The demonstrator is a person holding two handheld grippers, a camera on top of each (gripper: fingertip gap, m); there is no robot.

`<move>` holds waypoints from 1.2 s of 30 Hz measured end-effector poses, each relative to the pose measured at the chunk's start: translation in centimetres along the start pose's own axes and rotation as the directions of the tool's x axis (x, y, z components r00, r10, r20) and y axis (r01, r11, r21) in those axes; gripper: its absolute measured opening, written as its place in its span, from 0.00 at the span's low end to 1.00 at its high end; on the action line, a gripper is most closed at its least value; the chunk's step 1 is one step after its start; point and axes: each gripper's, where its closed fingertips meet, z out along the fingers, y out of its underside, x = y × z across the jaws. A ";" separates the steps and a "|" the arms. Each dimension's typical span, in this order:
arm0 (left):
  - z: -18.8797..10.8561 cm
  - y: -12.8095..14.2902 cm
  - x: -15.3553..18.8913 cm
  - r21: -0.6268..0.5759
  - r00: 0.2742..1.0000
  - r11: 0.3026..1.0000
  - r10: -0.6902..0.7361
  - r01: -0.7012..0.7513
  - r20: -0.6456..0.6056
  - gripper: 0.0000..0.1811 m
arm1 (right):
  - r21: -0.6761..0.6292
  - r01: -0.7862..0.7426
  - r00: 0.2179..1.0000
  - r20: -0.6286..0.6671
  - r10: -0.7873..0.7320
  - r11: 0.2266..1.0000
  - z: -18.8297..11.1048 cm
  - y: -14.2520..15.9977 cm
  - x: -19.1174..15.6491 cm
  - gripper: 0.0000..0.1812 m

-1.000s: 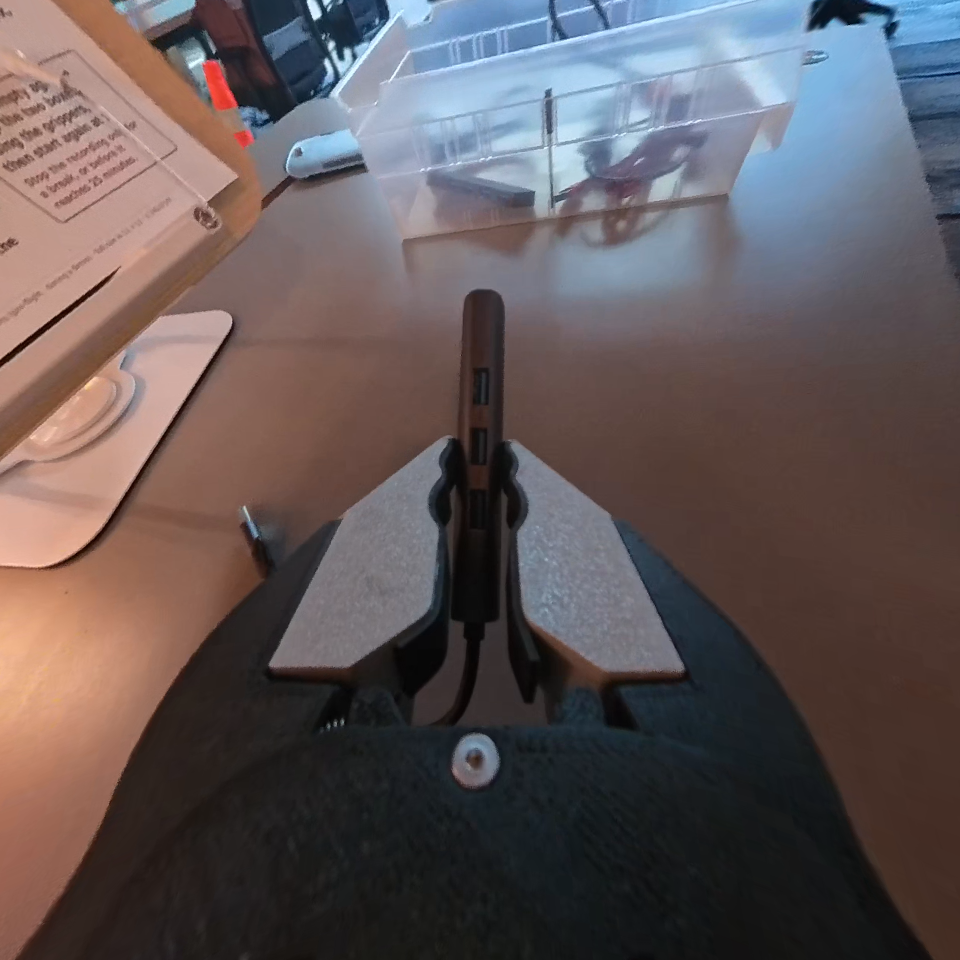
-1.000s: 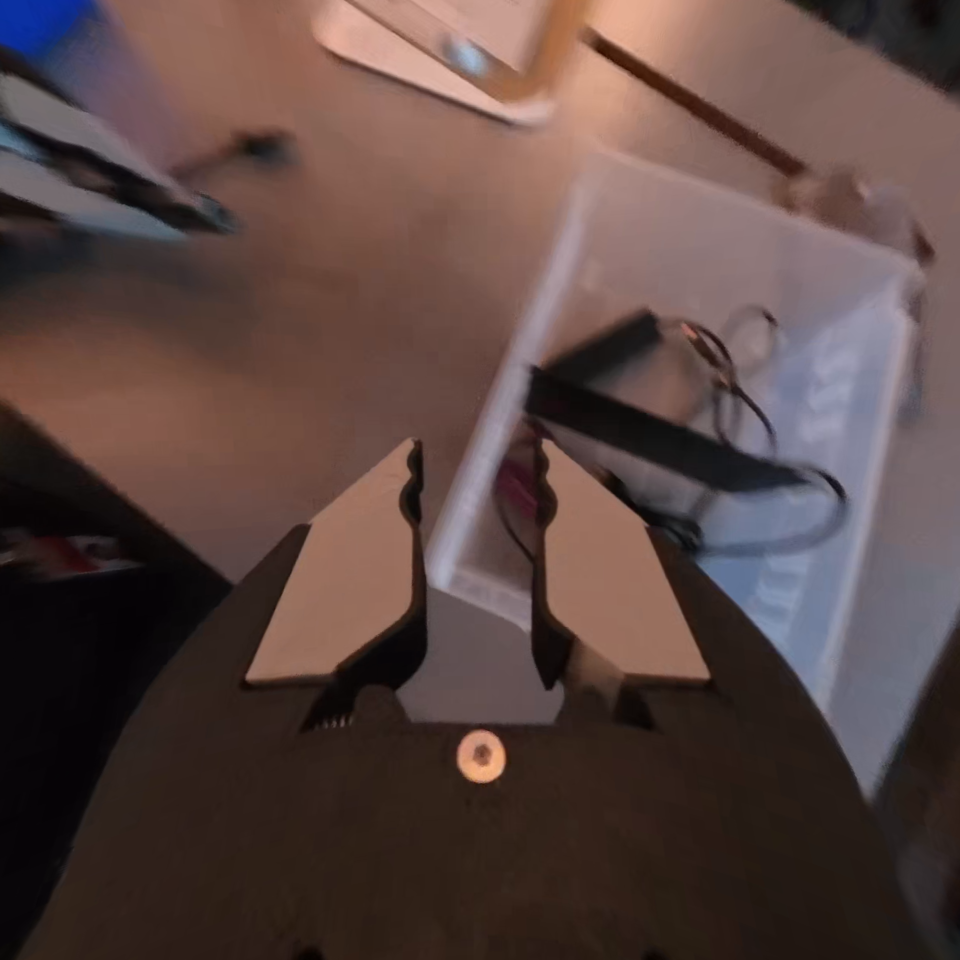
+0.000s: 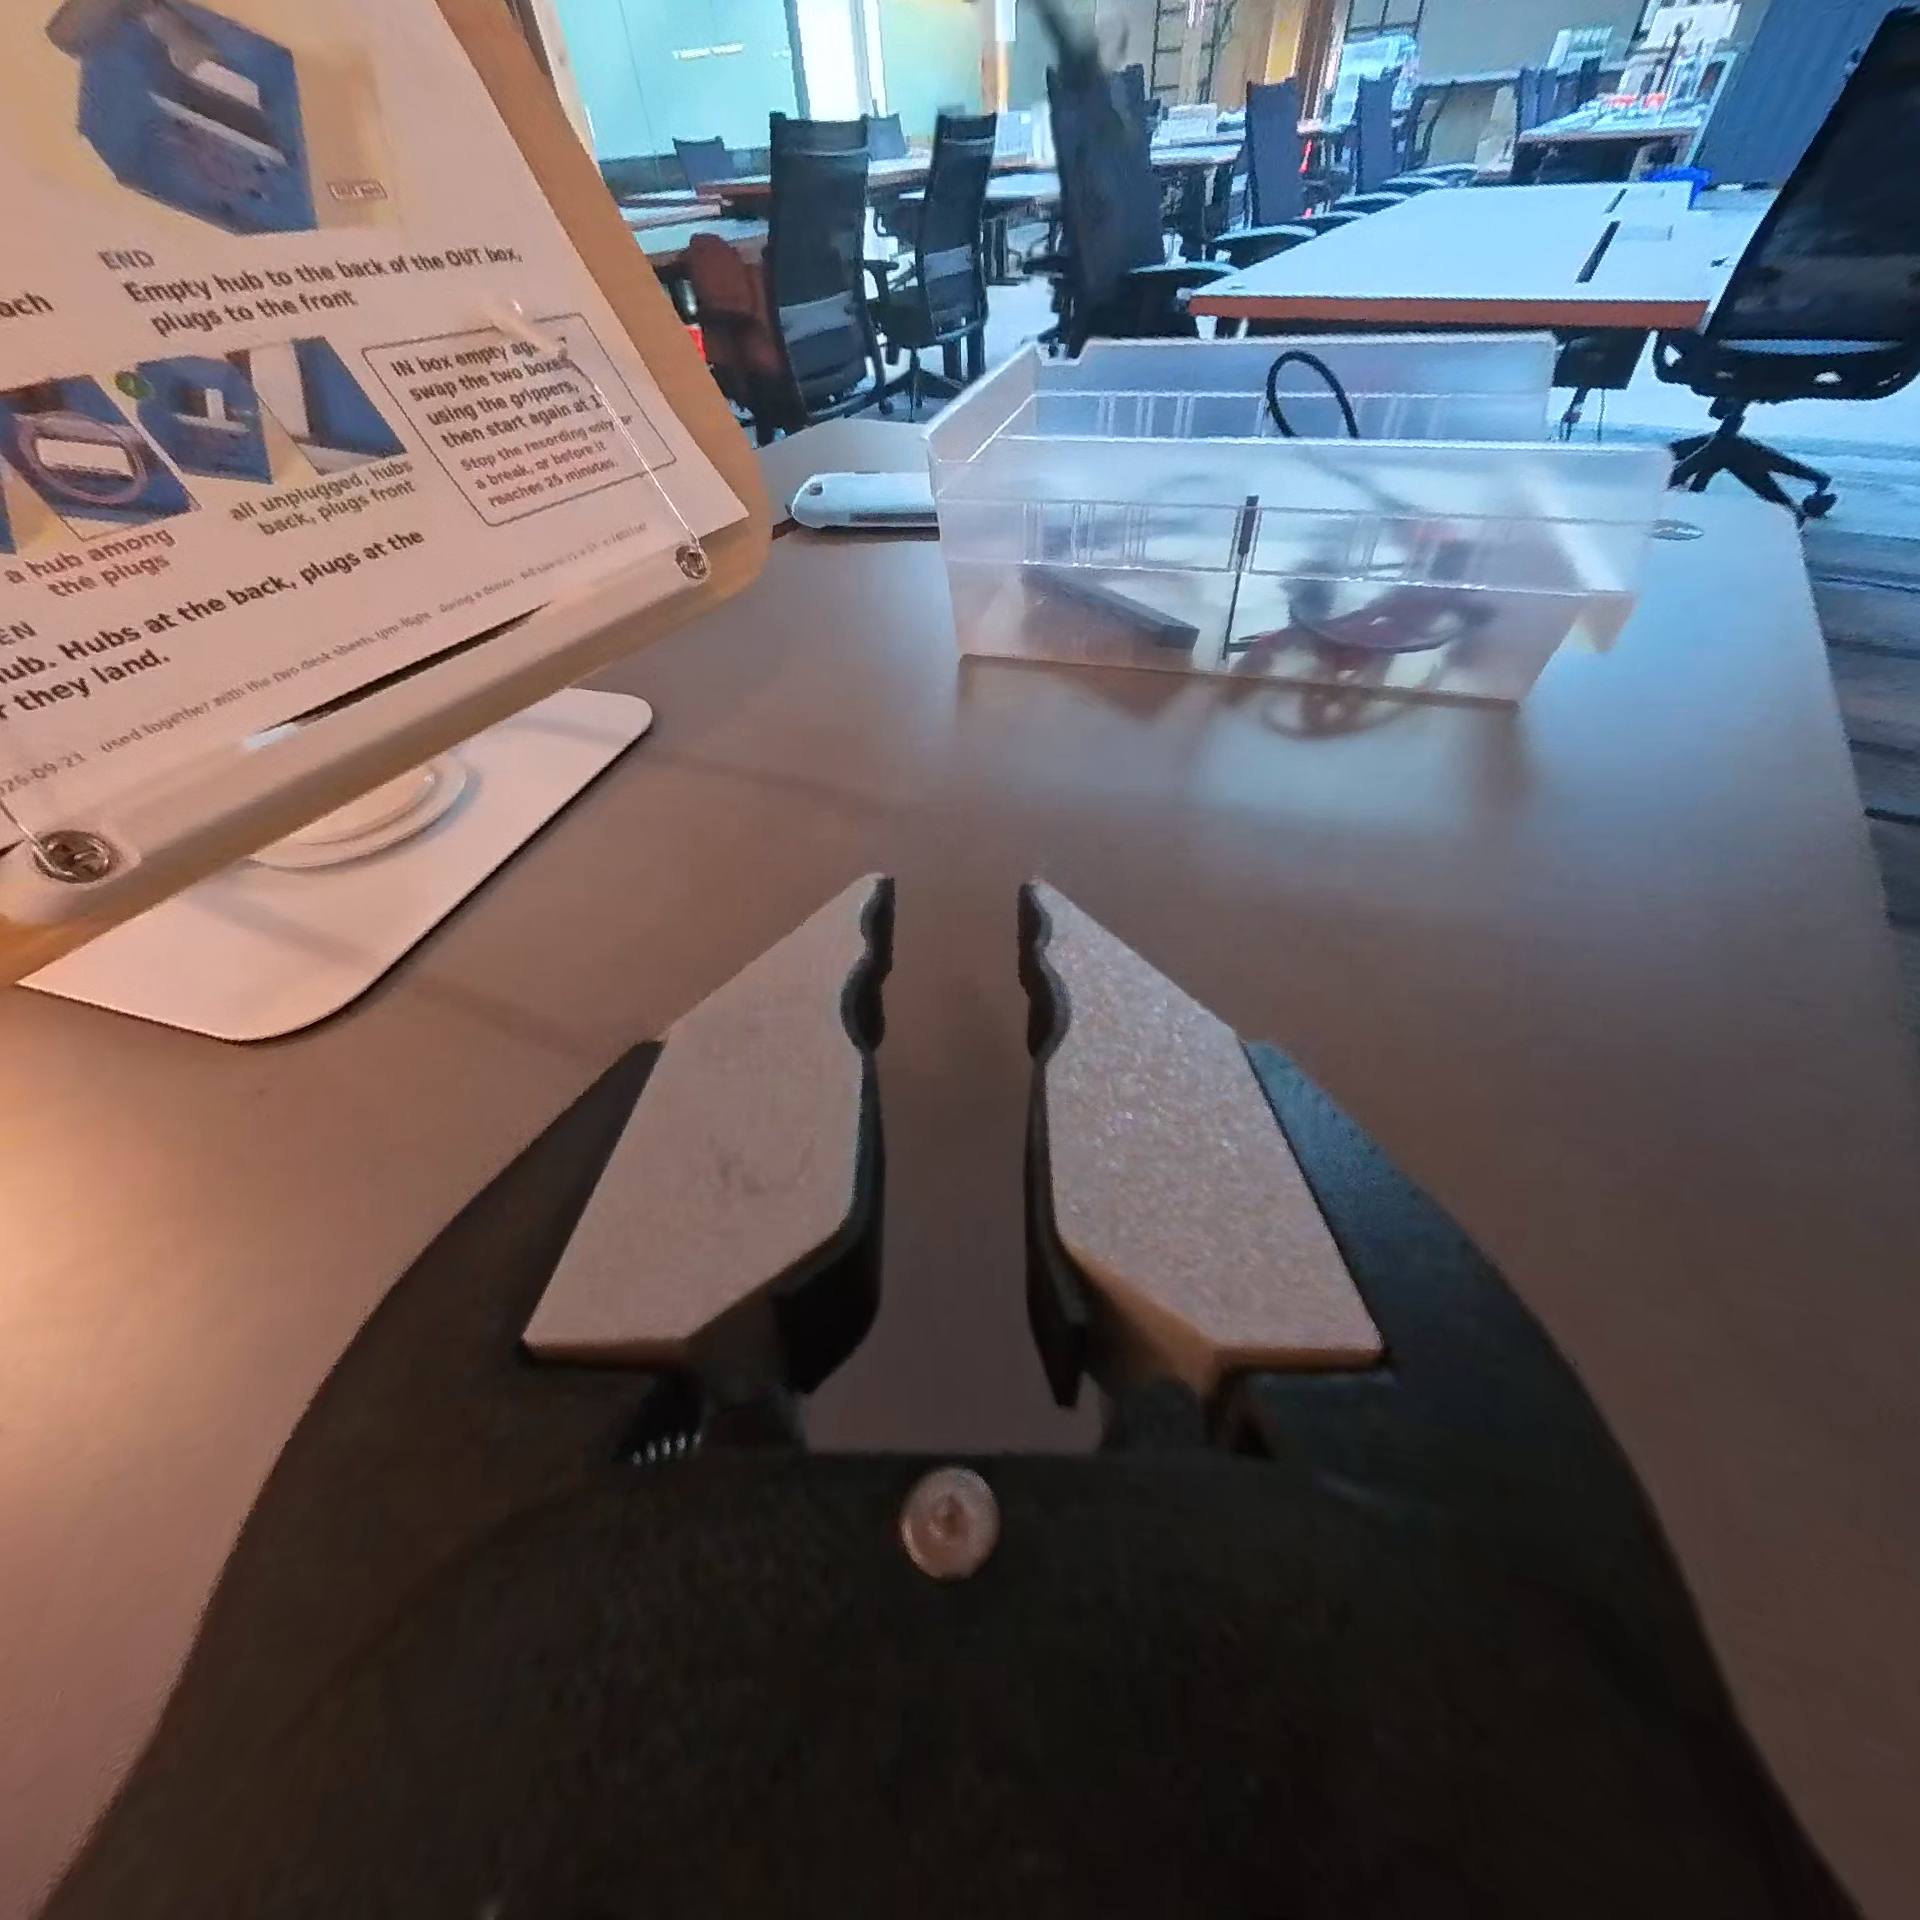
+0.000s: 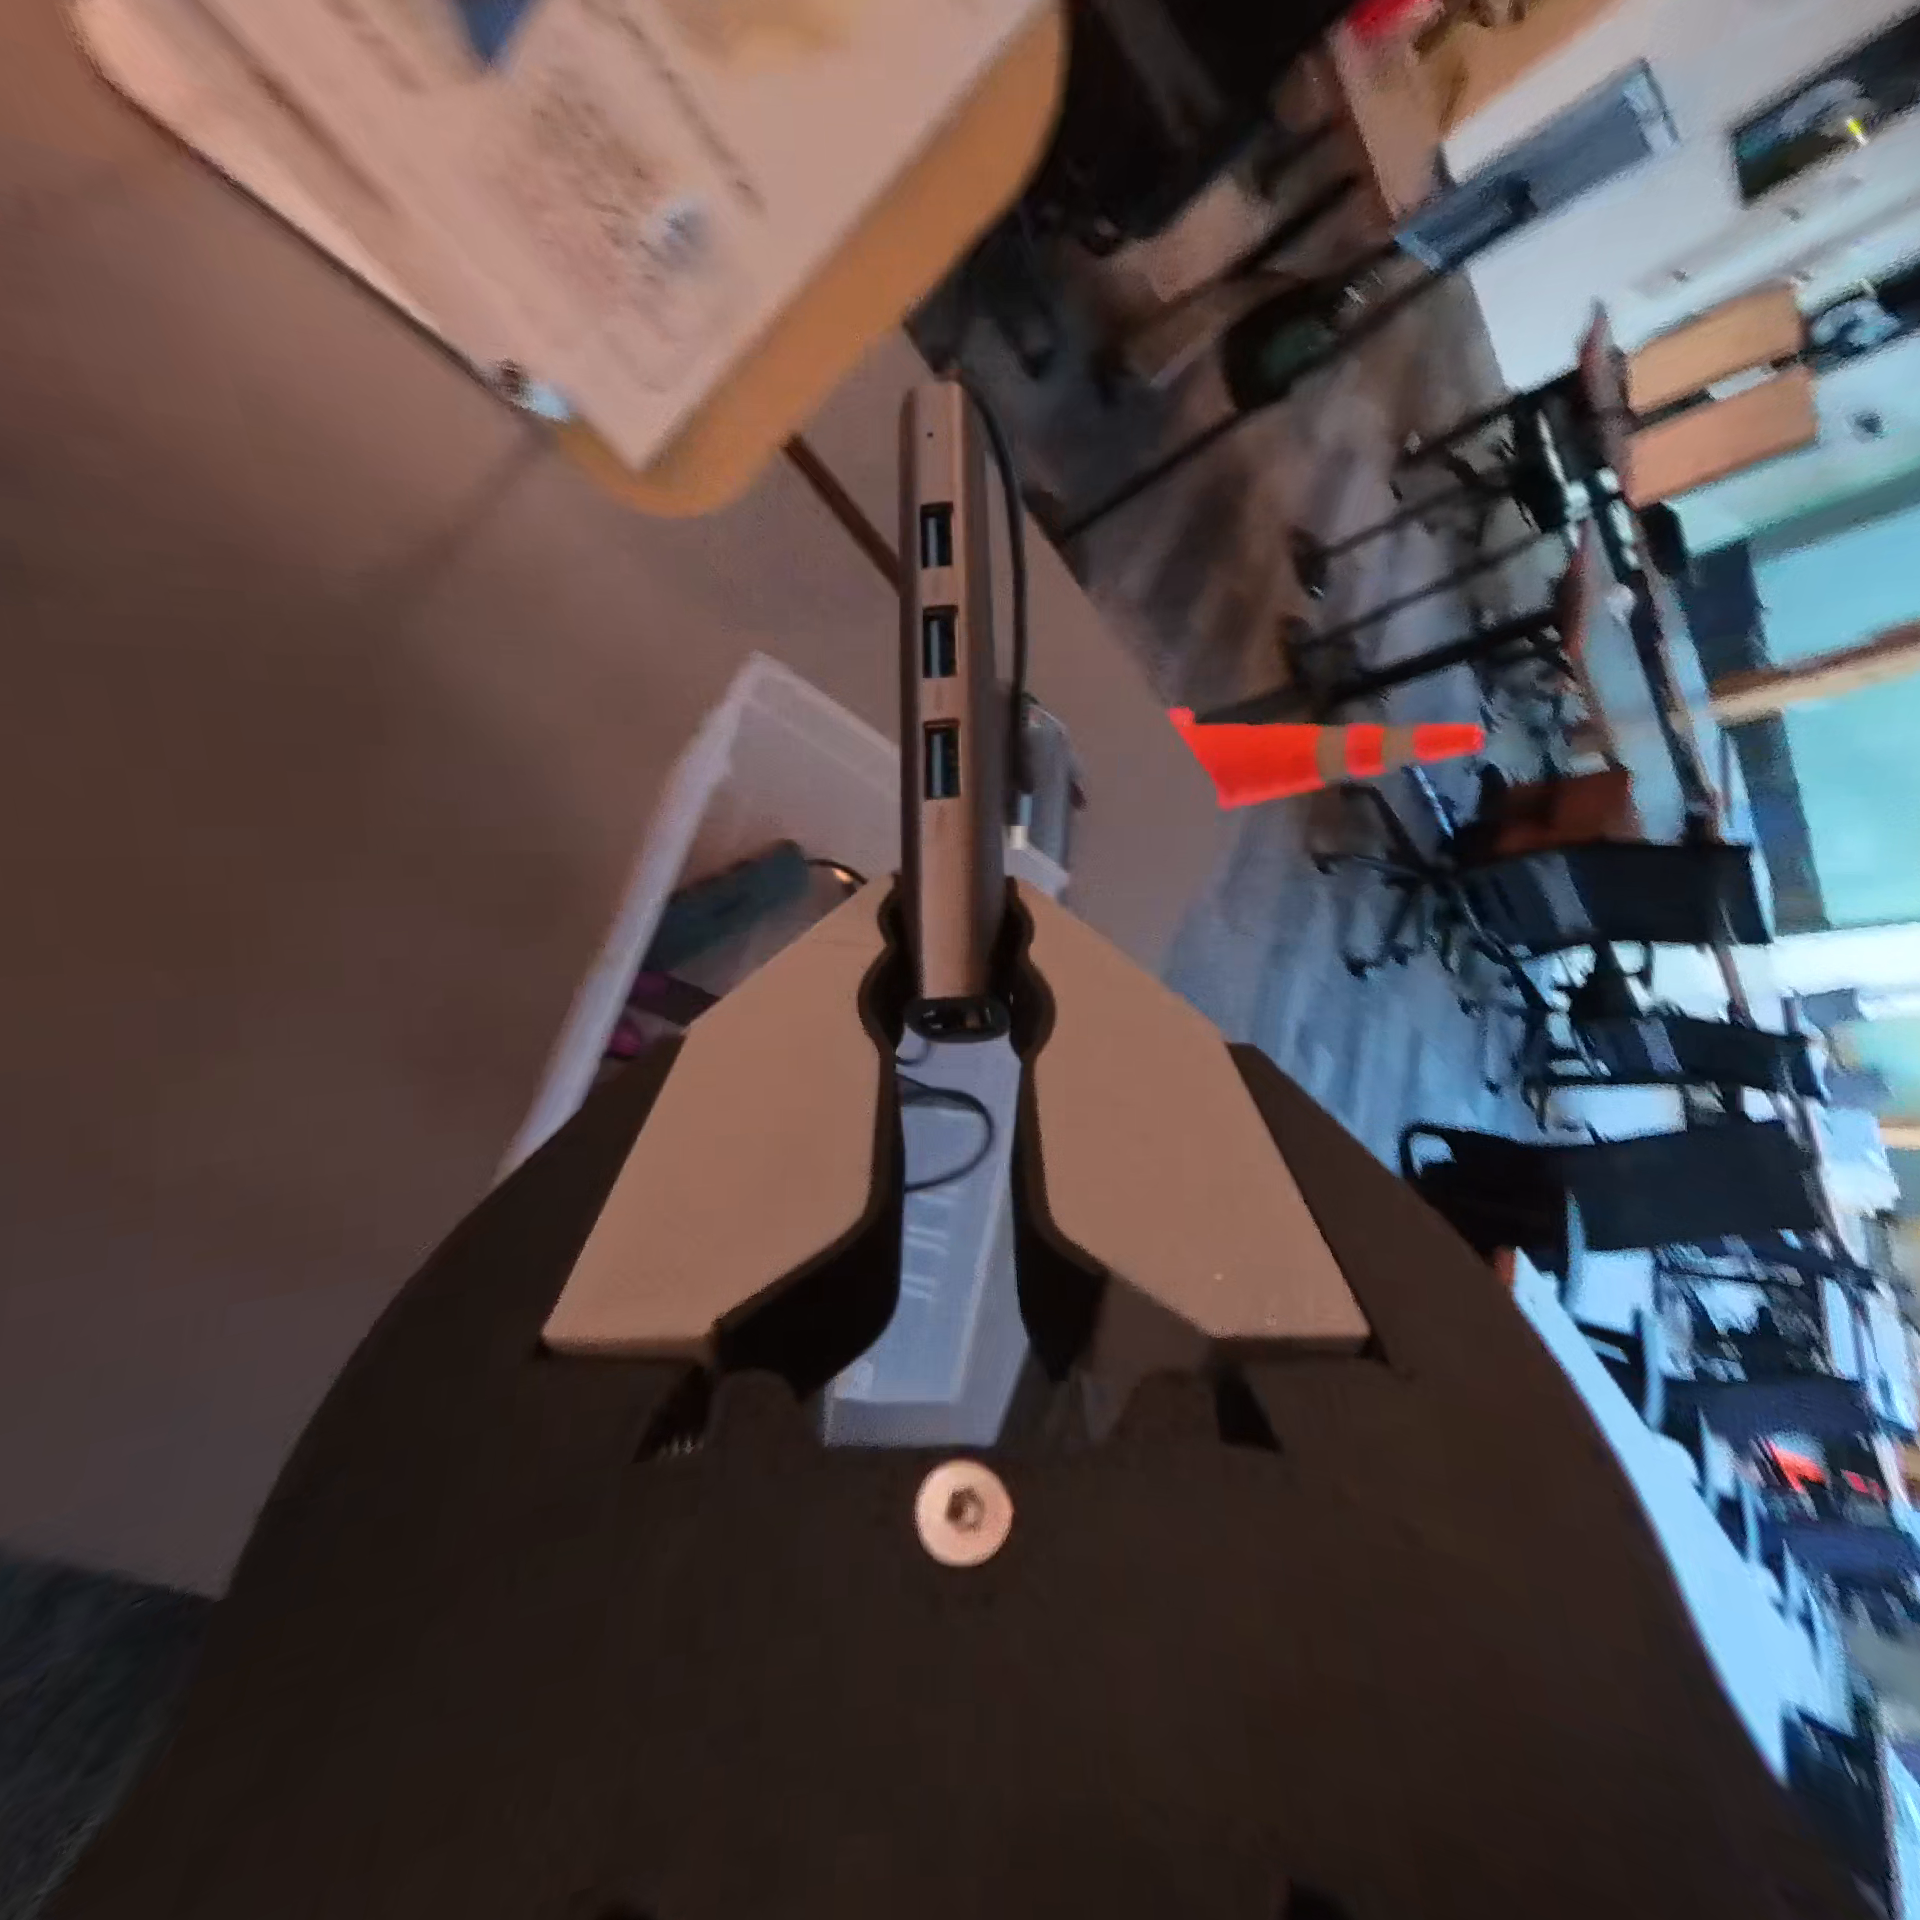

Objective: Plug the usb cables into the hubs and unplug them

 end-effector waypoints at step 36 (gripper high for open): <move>-1.5 2.0 0.3 -0.105 0.980 0.994 0.009 0.012 0.198 0.33 | -0.101 -0.536 0.794 0.277 0.541 0.838 4.1 15.4 -3.4 0.33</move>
